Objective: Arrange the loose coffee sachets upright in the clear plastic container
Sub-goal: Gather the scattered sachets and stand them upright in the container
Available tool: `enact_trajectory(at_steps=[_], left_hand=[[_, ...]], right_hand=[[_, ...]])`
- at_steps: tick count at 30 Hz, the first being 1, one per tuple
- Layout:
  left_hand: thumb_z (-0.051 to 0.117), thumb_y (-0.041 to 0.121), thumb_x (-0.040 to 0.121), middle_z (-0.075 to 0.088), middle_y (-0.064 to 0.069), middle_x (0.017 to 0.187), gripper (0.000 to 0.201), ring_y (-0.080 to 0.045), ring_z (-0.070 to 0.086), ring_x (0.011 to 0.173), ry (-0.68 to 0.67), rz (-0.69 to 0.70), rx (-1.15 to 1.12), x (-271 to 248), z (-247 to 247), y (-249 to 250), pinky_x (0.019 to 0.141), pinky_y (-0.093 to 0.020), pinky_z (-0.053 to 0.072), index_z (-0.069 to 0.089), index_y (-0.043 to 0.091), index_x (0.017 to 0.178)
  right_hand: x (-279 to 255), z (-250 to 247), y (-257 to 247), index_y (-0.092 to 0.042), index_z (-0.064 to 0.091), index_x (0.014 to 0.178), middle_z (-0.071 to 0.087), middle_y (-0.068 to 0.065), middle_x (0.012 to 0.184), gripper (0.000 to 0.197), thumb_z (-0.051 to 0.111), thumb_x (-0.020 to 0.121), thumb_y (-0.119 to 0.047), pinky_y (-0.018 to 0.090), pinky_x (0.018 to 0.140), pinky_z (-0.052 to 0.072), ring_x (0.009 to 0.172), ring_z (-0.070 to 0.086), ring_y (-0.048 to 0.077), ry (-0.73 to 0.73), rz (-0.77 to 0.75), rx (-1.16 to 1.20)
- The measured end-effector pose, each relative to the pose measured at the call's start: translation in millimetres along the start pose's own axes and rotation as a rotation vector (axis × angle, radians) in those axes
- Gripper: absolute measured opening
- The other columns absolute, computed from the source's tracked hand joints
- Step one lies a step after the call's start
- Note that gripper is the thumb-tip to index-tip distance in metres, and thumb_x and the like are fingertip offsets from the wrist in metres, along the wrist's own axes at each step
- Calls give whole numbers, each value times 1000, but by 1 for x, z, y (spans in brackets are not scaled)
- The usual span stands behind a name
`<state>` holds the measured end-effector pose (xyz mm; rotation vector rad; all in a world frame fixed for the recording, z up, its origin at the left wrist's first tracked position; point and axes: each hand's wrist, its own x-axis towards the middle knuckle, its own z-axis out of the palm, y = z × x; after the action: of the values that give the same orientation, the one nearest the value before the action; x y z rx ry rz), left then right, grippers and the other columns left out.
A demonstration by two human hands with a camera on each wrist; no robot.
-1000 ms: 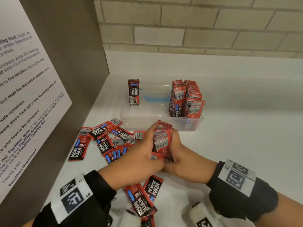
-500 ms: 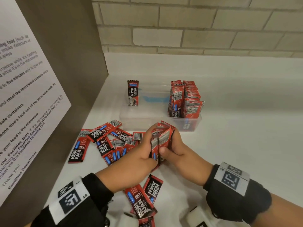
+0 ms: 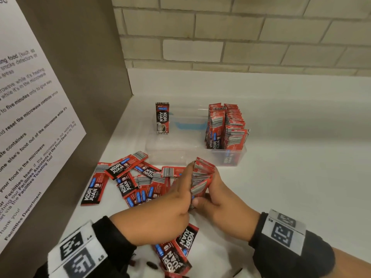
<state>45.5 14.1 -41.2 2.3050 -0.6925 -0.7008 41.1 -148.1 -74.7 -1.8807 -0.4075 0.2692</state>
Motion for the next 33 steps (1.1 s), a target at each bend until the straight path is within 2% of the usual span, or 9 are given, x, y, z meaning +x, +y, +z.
enact_trajectory(at_steps=[3,5,8,12,18,24,27,30,33], left_hand=[[41,10,97,2,8,155,94,-2,26,134,52,69,-72,-4,-8,11,95,6,23,-41,55,104],[49,15,95,10,11,150,99,0,18,135,186,151,-85,2,-21,18,101,2,20,-37,57,115],[65,12,84,27,1,147,101,-7,32,136,468,332,-143,21,-50,30,111,-20,32,-12,40,143],[71,6,79,43,-5,133,84,-9,49,119,770,411,-139,54,-81,34,101,-18,41,16,38,134],[64,-2,77,56,-1,114,62,-13,57,104,935,337,-211,87,-82,23,90,-22,48,37,17,129],[62,-1,78,58,-4,113,79,-25,60,101,842,248,-44,94,-92,13,85,-44,52,18,37,130],[60,0,81,52,-2,104,75,-27,60,94,741,211,58,98,-91,15,82,-47,50,11,17,135],[61,3,84,46,-2,110,66,-22,57,97,617,184,70,102,-86,11,86,-43,49,13,9,130],[65,11,87,46,-1,107,62,-10,53,87,466,109,13,105,-80,8,69,-14,44,14,14,123]], right_hand=[[4,-5,-23,-21,29,128,52,-4,116,52,52,88,5,12,95,40,108,50,-4,49,-102,-85],[17,-16,-46,-16,36,126,53,1,112,52,54,85,9,16,94,43,107,52,0,148,-194,-139],[43,-39,-83,-17,45,123,54,4,113,52,68,78,-2,30,96,44,107,53,11,296,-261,-218],[67,-64,-115,-17,41,127,61,-2,113,60,73,77,-9,31,97,46,105,58,11,237,-146,-183],[97,-80,-119,-7,55,116,66,11,108,48,77,75,-15,45,96,47,102,62,25,125,20,-252],[102,-93,-138,-16,46,121,59,8,99,44,68,82,-15,35,76,59,84,64,20,101,13,-310],[109,-95,-133,-19,51,101,53,10,104,21,63,84,-16,37,71,58,85,63,25,-3,-25,-644],[114,-99,-117,-20,52,93,53,6,103,16,63,82,-18,35,80,51,89,58,22,-69,-69,-831],[114,-103,-104,-13,56,95,58,5,103,16,62,81,-13,26,82,44,93,54,16,-106,-94,-864]])
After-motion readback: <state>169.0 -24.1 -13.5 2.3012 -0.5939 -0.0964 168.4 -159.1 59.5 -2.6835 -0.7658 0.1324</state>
